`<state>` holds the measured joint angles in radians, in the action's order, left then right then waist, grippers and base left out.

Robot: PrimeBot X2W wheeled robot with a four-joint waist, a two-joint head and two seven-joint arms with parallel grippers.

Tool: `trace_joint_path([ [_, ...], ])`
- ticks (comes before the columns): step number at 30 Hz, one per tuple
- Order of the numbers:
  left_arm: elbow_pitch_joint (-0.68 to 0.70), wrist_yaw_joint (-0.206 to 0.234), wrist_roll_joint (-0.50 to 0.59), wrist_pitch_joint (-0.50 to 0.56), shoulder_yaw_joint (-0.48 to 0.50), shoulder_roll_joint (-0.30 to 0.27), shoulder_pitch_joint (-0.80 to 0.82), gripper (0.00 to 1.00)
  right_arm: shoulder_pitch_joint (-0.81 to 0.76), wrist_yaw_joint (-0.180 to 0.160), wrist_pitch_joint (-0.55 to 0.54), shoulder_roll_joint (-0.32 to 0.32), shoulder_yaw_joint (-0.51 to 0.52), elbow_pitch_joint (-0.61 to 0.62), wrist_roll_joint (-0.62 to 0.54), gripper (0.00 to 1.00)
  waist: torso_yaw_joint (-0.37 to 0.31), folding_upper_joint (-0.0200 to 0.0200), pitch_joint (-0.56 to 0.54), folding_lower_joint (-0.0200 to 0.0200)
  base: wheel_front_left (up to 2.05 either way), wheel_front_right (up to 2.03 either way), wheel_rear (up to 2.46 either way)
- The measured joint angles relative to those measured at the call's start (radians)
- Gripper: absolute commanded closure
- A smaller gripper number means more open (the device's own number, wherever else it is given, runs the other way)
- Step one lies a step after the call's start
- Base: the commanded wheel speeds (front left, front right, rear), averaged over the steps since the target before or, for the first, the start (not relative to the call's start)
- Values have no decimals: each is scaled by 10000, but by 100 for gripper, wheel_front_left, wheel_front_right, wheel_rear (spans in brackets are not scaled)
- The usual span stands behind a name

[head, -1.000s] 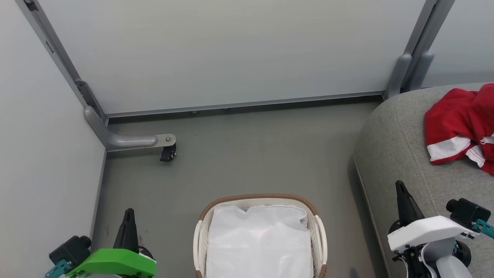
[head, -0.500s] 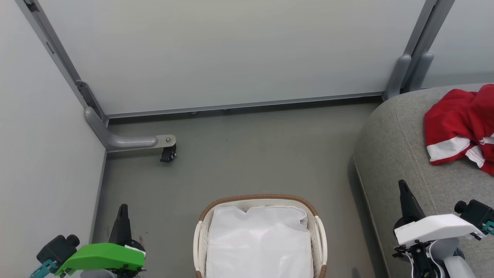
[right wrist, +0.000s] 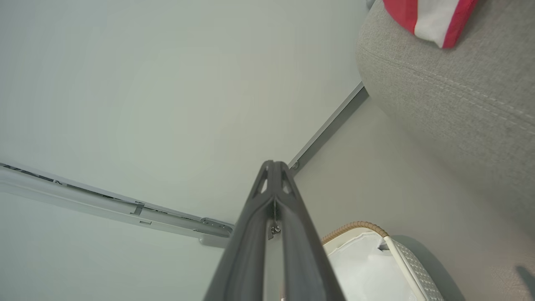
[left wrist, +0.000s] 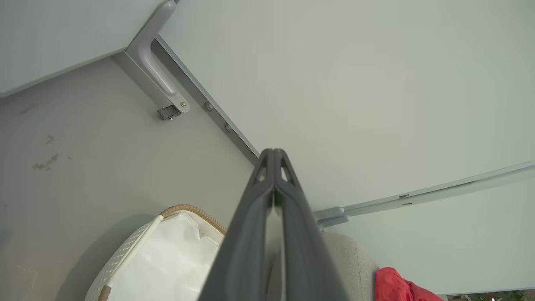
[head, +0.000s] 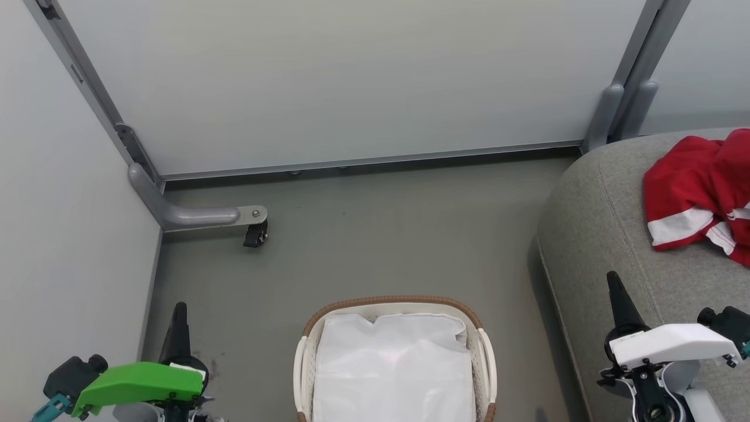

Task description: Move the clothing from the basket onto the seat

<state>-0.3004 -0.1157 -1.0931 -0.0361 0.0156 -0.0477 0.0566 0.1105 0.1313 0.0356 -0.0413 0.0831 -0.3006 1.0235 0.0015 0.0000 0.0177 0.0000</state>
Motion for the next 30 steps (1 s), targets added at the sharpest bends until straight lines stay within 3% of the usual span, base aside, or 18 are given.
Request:
trace_joint_path([
  [30, 272, -75, -2644, 773, 502, -2, 222, 100, 1, -4, -750, -31, 146, 276, 2982, 100, -7, 0, -64, 0, 0, 0, 0],
])
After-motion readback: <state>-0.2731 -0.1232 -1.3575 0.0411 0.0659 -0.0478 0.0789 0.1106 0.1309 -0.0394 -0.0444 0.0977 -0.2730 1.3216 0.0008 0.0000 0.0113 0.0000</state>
